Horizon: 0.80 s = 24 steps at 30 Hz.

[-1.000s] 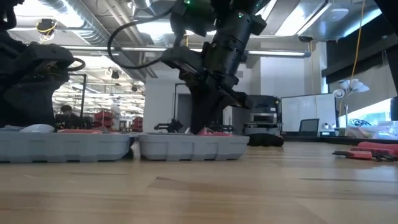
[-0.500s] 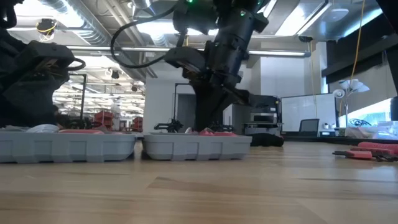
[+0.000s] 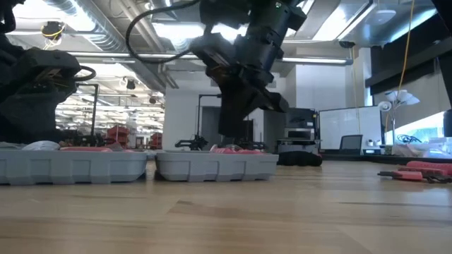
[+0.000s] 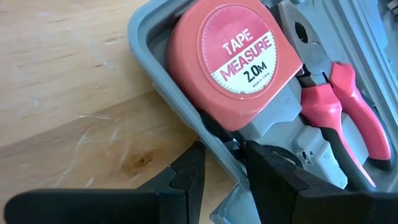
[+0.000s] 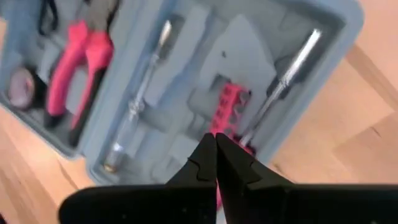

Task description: Prefit tool cases

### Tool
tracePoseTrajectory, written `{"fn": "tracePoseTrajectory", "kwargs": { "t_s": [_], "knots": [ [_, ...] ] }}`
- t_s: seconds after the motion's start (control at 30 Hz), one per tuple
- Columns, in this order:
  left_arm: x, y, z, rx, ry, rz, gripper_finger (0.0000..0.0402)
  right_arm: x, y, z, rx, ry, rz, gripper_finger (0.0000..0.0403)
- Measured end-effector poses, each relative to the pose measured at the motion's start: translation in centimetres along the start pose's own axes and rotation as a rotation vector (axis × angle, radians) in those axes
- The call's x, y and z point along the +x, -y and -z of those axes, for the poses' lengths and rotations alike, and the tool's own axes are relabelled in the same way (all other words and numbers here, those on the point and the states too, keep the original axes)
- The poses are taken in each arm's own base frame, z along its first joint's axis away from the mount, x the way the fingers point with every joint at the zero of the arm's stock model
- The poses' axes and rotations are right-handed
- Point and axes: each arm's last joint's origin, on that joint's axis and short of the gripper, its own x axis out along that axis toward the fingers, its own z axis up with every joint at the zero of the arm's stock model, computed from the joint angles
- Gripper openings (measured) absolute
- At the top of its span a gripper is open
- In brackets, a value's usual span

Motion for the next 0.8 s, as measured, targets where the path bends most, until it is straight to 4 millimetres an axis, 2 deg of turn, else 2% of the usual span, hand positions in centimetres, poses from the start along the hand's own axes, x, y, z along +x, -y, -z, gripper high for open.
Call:
{"fn": "tracePoseTrajectory", "kwargs": {
  "t_s": [0.1,0.17,0.27,0.4,0.5,0.67,0.8],
  "knots": [
    [0.0,0.0,0.0,-0.003,0.001,0.003,0.0106,0.0,0.1,0.0,-0.001,0.003,0.012,0.0018],
    [0.0,0.0,0.0,-0.004,0.001,0.004,0.0106,0.0,0.1,-0.1,-0.015,0.024,0.023,0.0042],
    [0.0,0.0,0.0,-0.004,0.001,0.005,0.0106,0.0,0.1,-0.1,-0.02,0.036,0.035,0.0095],
    [0.0,0.0,0.0,-0.001,0.003,0.006,0.0106,1.2,0.3,0.2,-0.013,-0.025,0.011,0.0173],
    [0.0,0.1,0.0,-0.005,0.004,0.007,0.0106,2.0,0.4,0.3,-0.01,-0.057,-0.006,0.021],
    [0.0,0.1,0.0,-0.003,0.004,0.008,0.0106,2.6,0.5,0.4,0.017,-0.063,0.006,0.0214],
    [0.0,0.1,0.0,-0.003,0.004,0.008,0.0106,2.7,0.6,0.4,0.021,-0.054,0.025,0.0171]
  ]
}}
